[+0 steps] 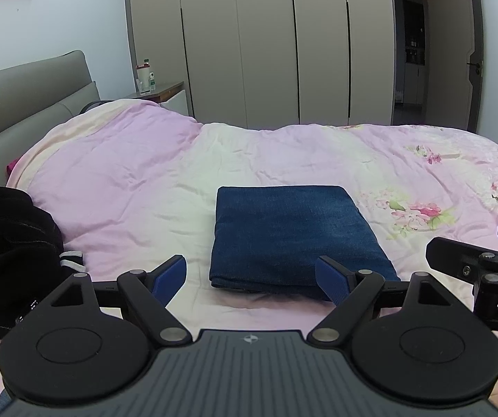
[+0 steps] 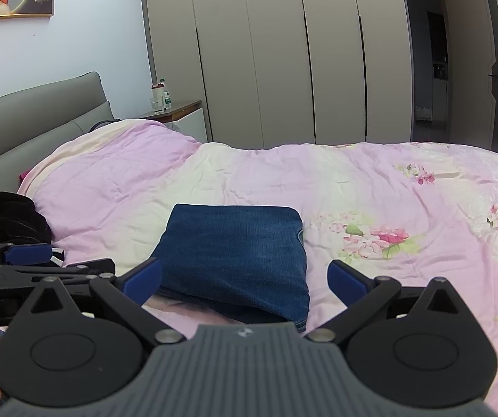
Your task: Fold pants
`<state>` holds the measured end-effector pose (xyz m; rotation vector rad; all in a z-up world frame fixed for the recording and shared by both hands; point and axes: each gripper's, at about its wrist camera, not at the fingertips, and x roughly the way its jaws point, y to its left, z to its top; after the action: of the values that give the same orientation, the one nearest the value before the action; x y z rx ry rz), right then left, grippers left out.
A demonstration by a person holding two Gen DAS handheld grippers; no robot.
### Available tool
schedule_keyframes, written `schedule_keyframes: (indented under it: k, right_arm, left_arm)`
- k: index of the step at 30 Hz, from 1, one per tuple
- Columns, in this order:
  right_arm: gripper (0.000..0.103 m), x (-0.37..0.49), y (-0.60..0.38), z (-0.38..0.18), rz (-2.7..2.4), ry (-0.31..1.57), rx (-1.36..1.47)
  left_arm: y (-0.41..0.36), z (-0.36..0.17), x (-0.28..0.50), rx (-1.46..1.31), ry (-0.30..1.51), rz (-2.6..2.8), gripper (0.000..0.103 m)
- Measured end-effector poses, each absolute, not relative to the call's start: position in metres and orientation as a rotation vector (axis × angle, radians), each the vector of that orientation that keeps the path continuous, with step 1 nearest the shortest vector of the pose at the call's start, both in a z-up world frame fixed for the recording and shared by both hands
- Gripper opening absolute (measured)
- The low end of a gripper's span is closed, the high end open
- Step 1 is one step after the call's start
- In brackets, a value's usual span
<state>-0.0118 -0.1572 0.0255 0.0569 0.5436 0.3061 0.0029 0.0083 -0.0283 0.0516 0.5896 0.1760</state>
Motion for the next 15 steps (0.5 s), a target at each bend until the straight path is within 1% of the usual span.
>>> schedule_keyframes:
  k: [15]
  right_arm:
    - [0.098,-0.013,-0.1585,0.0296,0.309,0.54,0.059]
  left_arm:
    - [0.0107,-0.0239,0.0005,0.051,0.581,0.175,0.098]
